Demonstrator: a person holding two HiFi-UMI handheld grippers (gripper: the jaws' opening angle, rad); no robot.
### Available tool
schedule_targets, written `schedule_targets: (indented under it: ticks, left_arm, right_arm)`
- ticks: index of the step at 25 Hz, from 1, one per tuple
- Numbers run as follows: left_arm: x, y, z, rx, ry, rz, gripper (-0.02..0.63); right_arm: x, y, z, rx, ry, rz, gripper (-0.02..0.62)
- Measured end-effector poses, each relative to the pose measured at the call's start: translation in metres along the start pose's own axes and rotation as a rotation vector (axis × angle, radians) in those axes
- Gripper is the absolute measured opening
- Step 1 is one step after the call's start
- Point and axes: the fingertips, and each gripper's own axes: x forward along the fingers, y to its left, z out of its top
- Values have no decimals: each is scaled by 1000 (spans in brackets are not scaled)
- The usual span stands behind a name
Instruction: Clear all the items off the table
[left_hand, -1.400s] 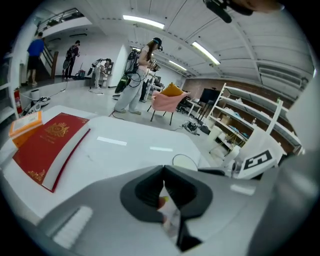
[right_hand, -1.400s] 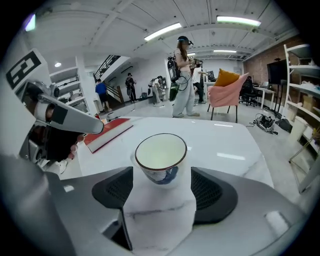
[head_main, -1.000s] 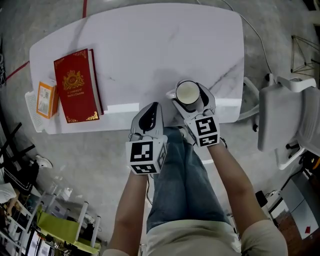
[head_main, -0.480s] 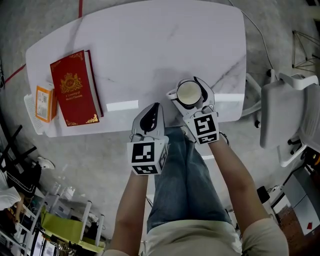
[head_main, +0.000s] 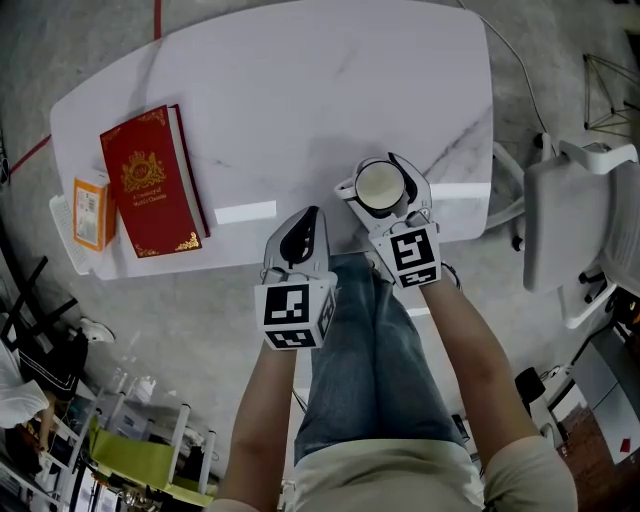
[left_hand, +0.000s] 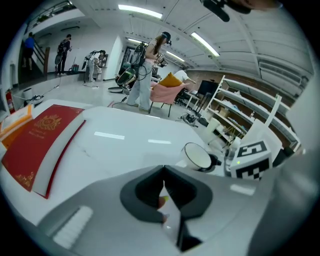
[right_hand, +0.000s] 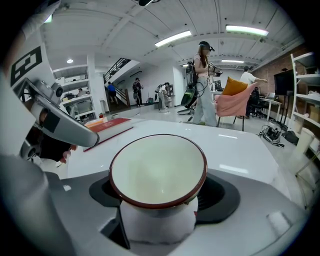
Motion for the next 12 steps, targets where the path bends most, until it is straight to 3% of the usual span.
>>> schedule_targets:
  ticks: [12]
  left_arm:
    - [7,-5,13,45,24,-39,11]
  right_arm:
    - [-7,-3,7,71,15,-6,399]
